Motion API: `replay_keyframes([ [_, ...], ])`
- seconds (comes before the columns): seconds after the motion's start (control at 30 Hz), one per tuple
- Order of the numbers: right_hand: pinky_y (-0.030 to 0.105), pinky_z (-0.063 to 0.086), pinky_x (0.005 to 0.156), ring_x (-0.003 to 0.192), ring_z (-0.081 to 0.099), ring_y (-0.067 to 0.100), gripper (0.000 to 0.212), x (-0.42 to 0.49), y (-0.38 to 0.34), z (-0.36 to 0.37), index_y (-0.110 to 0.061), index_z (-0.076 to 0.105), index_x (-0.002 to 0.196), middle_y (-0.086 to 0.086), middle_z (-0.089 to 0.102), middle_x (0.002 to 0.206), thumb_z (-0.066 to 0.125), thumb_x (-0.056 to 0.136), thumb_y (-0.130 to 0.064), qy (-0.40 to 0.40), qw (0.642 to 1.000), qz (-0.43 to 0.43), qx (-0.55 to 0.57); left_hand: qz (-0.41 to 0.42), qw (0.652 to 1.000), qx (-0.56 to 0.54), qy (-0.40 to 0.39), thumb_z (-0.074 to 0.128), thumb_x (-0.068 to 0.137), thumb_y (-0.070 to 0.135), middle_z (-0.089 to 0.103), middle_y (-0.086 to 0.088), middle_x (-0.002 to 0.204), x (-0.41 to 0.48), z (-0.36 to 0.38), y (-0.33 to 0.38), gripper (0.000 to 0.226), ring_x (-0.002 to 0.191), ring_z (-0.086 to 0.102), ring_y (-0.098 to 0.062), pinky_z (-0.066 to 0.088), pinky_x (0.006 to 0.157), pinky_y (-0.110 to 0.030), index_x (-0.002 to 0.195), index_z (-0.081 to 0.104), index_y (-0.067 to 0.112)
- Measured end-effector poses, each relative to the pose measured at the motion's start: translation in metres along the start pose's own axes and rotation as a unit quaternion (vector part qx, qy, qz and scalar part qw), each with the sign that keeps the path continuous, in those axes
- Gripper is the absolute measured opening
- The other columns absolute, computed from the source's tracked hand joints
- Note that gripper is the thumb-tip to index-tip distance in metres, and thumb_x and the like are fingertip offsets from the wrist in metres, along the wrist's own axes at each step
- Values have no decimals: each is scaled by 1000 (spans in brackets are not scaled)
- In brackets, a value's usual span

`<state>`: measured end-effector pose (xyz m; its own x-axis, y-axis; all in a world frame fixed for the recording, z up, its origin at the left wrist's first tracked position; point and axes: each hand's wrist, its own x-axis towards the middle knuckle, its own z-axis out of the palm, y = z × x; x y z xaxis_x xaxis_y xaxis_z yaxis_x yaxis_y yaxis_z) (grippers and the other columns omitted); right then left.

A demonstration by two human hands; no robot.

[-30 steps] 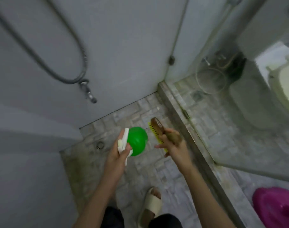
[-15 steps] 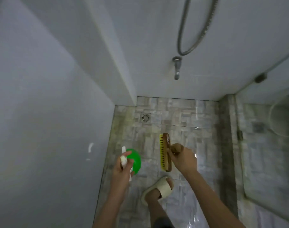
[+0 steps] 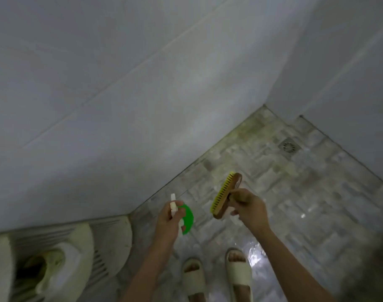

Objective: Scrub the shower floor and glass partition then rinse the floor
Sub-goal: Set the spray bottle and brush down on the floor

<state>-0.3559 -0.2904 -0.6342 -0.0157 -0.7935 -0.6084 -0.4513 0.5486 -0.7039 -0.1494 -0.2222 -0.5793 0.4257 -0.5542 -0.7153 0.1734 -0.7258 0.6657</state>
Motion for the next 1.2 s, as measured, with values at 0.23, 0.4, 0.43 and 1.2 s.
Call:
replay_keyframes([
  [0.23,45,56,73,75,67,27,17,91,16,149,-13,54,104,5,61,86,48,97,-27,-146,956,-111,-228,-76,978,-154,121,61,93,6,63,-10,93,96,-55,-105,17,82,59,-21,47,64,-29,89,63,22],
  [0.4,32,46,67,77,60,26,30,141,37,226,-8,56,103,7,64,88,44,97,-35,-155,915,-154,-340,-77,971,-176,144,60,95,13,63,-13,98,175,-66,-164,8,74,64,-13,50,53,-20,103,61,17],
  [0.43,31,43,66,79,59,27,31,148,36,237,-7,56,103,6,60,87,43,98,-36,-158,906,-163,-358,-81,969,-180,148,61,95,17,63,-13,108,191,-70,-171,13,86,65,-19,53,61,-24,108,61,20],
  [1.2,44,44,100,118,54,33,54,151,30,264,-13,23,150,16,55,133,38,98,-19,-264,886,-149,-352,-63,990,-24,121,50,99,13,35,-14,155,223,-82,-182,59,132,45,-29,39,108,-34,153,26,8],
])
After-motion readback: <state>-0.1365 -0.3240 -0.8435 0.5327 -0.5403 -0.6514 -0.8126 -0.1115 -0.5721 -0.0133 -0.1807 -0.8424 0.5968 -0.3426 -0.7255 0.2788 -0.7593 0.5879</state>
